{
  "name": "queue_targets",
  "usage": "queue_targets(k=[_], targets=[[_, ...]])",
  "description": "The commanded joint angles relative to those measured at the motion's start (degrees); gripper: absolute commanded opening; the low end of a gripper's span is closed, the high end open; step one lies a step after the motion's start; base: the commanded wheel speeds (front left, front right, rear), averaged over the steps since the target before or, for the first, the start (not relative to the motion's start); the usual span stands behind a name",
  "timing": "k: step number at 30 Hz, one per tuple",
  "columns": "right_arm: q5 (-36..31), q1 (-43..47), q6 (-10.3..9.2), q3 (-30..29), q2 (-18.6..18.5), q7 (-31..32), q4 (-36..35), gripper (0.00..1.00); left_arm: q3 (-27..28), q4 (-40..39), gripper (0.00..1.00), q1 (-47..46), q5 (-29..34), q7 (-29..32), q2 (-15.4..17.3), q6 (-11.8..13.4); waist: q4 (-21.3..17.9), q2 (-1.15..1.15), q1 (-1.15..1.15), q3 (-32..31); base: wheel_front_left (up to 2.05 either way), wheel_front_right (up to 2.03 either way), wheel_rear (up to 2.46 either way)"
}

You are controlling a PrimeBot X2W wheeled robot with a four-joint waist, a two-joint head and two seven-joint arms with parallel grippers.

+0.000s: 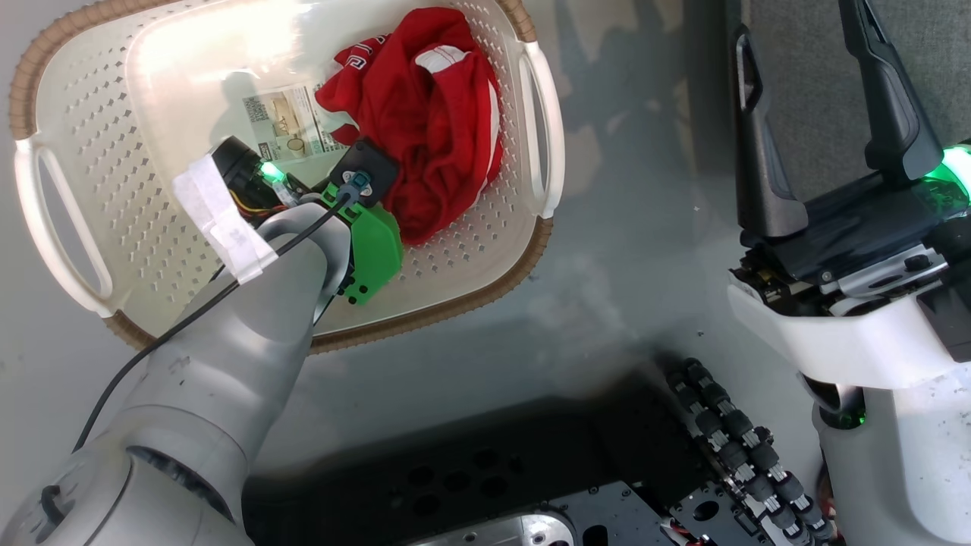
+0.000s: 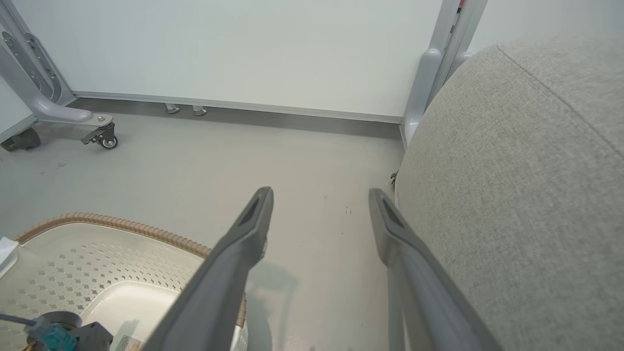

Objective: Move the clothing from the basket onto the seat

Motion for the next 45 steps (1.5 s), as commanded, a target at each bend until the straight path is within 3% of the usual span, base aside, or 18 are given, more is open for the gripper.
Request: queue_targets(k=[1,8,18,34,45], targets=[[0.44,-0.31,-0.06,-0.14,0.10,-0.01,-0.10,1.00,-0.30,-0.20,0.00,-0.20,-0.49,-0.29,0.15,-0.36,0.13,0.09,0.00,-0.08,0.00,0.00,0.00],[1.53,-3.65,-0.06,0.07,0.69,-0.01,0.59,1.00,-0.43,-0.89,0.00,-0.84,-2.34,-1.67,0.16,-0.39,-0.05,0.09,0.00,-1.47,0.00,0.00,0.00],[2.03,-0.86,-0.06,0.00,1.21,-0.01,3.41,1.00,2.70,-10.34,0.00,9.40,-6.19,-2.02,0.11,-0.28,2.33,0.09,0.00,-15.96,0.00,0.00,0.00],[3.87,10.65,-0.06,1.33,1.25,-0.01,9.00,1.00,17.60,-29.13,0.00,30.58,-4.68,-1.99,1.23,2.98,4.14,0.09,0.00,-43.95,0.00,0.00,0.00],[5.11,19.84,-0.06,2.68,1.25,-0.01,12.04,1.00,27.32,-43.56,0.00,44.51,-0.78,-1.98,1.17,2.98,3.36,0.09,0.00,-58.11,0.00,0.00,0.00]])
